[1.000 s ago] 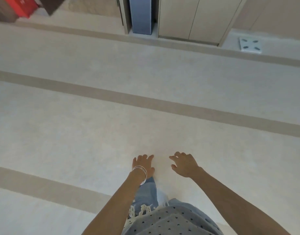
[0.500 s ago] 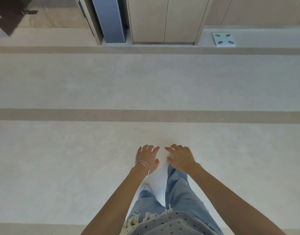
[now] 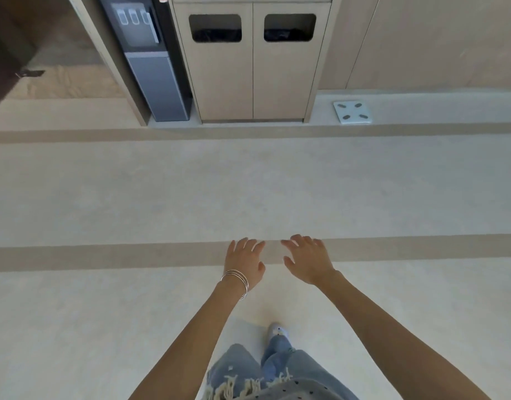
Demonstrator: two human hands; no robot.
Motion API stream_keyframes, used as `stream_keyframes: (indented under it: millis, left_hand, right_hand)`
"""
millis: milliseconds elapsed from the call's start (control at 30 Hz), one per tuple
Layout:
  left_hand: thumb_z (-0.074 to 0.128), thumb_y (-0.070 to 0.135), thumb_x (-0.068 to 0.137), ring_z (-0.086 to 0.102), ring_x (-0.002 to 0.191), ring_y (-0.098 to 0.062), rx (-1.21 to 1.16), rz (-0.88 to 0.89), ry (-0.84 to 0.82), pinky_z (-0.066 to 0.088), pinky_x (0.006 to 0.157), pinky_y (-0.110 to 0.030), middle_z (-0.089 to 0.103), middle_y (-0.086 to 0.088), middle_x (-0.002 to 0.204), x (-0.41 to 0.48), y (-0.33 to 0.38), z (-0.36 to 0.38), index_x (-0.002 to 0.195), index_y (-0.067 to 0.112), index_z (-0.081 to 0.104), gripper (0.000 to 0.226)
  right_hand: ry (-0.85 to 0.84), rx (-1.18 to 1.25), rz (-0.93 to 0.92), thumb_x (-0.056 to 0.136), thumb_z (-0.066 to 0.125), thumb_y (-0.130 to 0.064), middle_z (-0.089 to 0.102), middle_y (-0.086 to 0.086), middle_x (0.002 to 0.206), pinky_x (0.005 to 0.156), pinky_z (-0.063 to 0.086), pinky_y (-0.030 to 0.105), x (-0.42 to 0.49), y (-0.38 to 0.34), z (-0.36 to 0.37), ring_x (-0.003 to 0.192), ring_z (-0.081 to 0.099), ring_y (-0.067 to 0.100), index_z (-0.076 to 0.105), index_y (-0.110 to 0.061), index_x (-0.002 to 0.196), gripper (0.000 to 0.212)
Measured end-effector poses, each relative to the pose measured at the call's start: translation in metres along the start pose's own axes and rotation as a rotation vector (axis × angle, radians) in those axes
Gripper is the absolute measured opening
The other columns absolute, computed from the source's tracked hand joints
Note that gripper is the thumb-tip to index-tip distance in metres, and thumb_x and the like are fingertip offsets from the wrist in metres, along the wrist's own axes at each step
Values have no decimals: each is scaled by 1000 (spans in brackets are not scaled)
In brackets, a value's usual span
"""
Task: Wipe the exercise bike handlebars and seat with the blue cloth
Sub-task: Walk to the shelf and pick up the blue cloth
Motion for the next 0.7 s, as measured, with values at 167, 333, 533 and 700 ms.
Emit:
stream_keyframes:
  millis: [167,333,533,700]
  left_hand:
    - [40,30,93,18,143,-22,39,11,-55,9,118,-44,29,1,152,47,19,-8,146,24,23,56]
    - [40,31,94,17,143,-24,82,25,-186,10,119,-46,26,-1,153,94,16,-5,146,24,21,56]
    - [41,29,94,15,144,-24,74,53,-182,7,119,-45,25,-1,154,185,-5,-35,146,26,22,55]
    - [41,30,93,14,144,-24,89,64,-99,8,119,-45,26,-1,153,287,-43,-97,146,25,21,56]
  right_hand:
    - [-27,3,36,94,40,-40,37,0,145,109,26,44,28,43,-13,132,35,23,34,-26,141,49]
    - [-119,33,64,94,38,-42,35,0,147,110,23,45,60,64,3,136,28,21,34,-27,141,49]
    - [-179,45,99,95,37,-42,34,0,147,108,25,44,143,84,-17,133,33,22,36,-26,139,47]
    - [-102,36,112,95,37,-40,34,0,147,110,24,45,246,98,-80,134,32,21,36,-26,140,47]
Point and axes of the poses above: each hand's wrist, its own x-axis towards the middle knuckle, its own z-axis out of the palm, y = z × x, the point moved 2 cm from there along x, towards the middle knuckle
